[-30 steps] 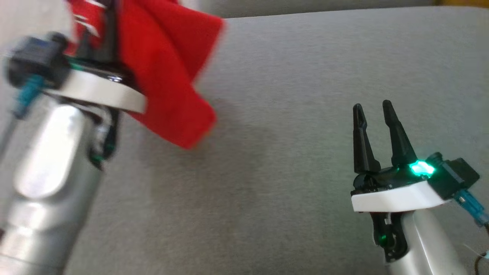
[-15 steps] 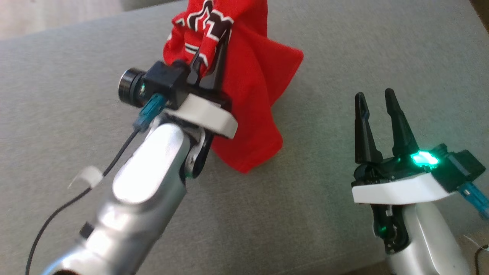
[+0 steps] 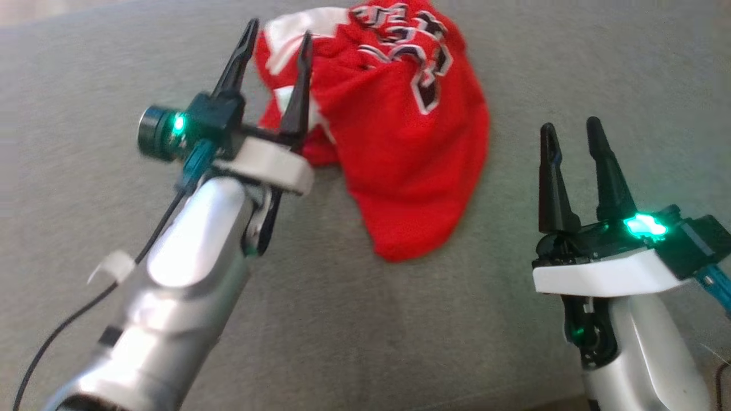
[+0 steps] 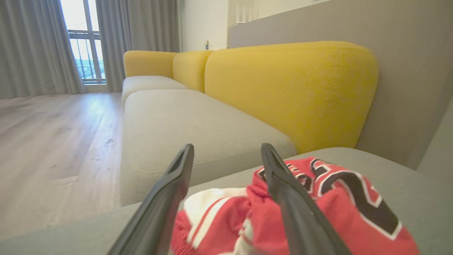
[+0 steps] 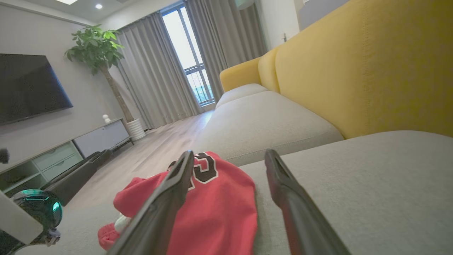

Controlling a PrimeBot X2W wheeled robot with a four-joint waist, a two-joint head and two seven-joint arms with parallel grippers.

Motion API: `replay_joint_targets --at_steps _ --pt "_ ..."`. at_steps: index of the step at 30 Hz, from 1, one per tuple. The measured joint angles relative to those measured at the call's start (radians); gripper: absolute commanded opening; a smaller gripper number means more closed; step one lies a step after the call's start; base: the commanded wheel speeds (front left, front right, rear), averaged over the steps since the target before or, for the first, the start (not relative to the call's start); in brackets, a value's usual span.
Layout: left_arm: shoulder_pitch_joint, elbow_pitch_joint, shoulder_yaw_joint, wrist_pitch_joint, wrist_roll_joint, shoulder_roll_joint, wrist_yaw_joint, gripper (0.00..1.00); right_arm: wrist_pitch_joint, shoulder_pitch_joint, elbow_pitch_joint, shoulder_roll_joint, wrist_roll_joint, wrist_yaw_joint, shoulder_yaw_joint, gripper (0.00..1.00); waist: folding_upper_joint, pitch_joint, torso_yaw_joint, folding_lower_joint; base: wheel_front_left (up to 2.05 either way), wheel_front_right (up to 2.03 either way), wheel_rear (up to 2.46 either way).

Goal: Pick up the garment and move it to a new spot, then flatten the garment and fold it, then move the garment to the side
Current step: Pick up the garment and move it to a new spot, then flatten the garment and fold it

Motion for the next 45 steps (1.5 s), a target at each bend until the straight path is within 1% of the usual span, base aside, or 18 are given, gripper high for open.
replay_joint_targets --at_steps 3,7,9,13,17,22,25,29,33,36,37,40,42,45 --pt "0.070 -0.025 0.015 -0.003 0.002 0.032 -0.001 1.00 0.000 0.004 0.006 0.000 -0.021 0.000 -0.019 1.00 0.0000 -0.021 0.055 -0.0002 0.00 0.00 0.00" --pt "0.212 -0.116 0.045 -0.005 0.026 0.080 -0.012 1.00 0.000 0.032 0.023 0.000 -0.049 0.000 -0.033 1.00 0.0000 -0.058 0.133 -0.0002 0.00 0.00 0.00" --pt "0.284 -0.160 0.056 -0.006 0.034 0.095 -0.018 1.00 0.000 0.052 0.032 0.000 -0.059 0.000 -0.039 1.00 0.0000 -0.081 0.168 -0.0002 0.00 0.00 0.00" --pt "0.433 -0.239 0.085 -0.006 0.043 0.103 -0.018 1.00 0.000 0.083 0.046 0.000 -0.065 0.000 -0.047 1.00 0.0000 -0.134 0.221 -0.0004 0.00 0.00 0.00" --pt "0.548 -0.274 0.113 -0.006 0.048 0.087 -0.026 1.00 0.000 0.103 0.056 0.000 -0.065 0.000 -0.042 1.00 0.0000 -0.181 0.252 -0.0005 0.00 0.00 0.00" --pt "0.607 -0.306 0.164 -0.006 0.061 0.050 -0.030 1.00 0.000 0.107 0.059 0.000 -0.073 0.000 -0.028 1.00 0.0000 -0.208 0.254 -0.0004 0.00 0.00 0.00" --pt "0.607 -0.308 0.177 -0.006 0.092 0.042 -0.053 1.00 0.000 0.107 0.060 0.000 -0.073 0.000 -0.026 1.00 0.0000 -0.211 0.246 -0.0003 0.00 0.00 0.00" --pt "0.605 -0.306 0.200 -0.006 0.110 0.032 -0.063 1.00 0.000 0.107 0.059 0.000 -0.073 0.000 -0.024 1.00 0.0001 -0.207 0.234 -0.0003 0.00 0.00 0.00" --pt "0.591 -0.279 0.201 -0.006 0.119 0.029 -0.089 1.00 0.000 0.107 0.056 0.000 -0.073 0.000 -0.023 1.00 0.0000 -0.186 0.219 -0.0002 0.00 0.00 0.00" --pt "0.550 -0.241 0.187 -0.006 0.135 0.029 -0.115 1.00 0.000 0.105 0.050 0.000 -0.073 0.000 -0.032 1.00 0.0000 -0.159 0.204 -0.0001 0.00 0.00 0.00" --pt "0.550 -0.241 0.187 -0.006 0.135 0.029 -0.115 1.00 0.000 0.105 0.050 0.000 -0.073 0.000 -0.032 1.00 0.0000 -0.159 0.204 -0.0001 0.00 0.00 0.00" --pt "0.483 -0.207 0.169 -0.004 0.135 0.021 -0.133 1.00 0.000 0.101 0.042 0.000 -0.073 0.000 -0.039 1.00 0.0000 -0.126 0.188 -0.0001 0.00 0.00 0.00" --pt "0.433 -0.184 0.162 0.013 0.136 0.014 -0.142 1.00 0.000 0.098 0.038 0.000 -0.073 0.000 -0.045 1.00 0.0000 -0.100 0.177 -0.0001 0.00 0.00 0.00" --pt "0.361 -0.126 0.146 0.051 0.129 -0.004 -0.174 1.00 0.000 0.084 0.036 0.000 -0.076 0.000 -0.048 1.00 0.0000 -0.064 0.157 0.0001 0.00 0.00 0.00"
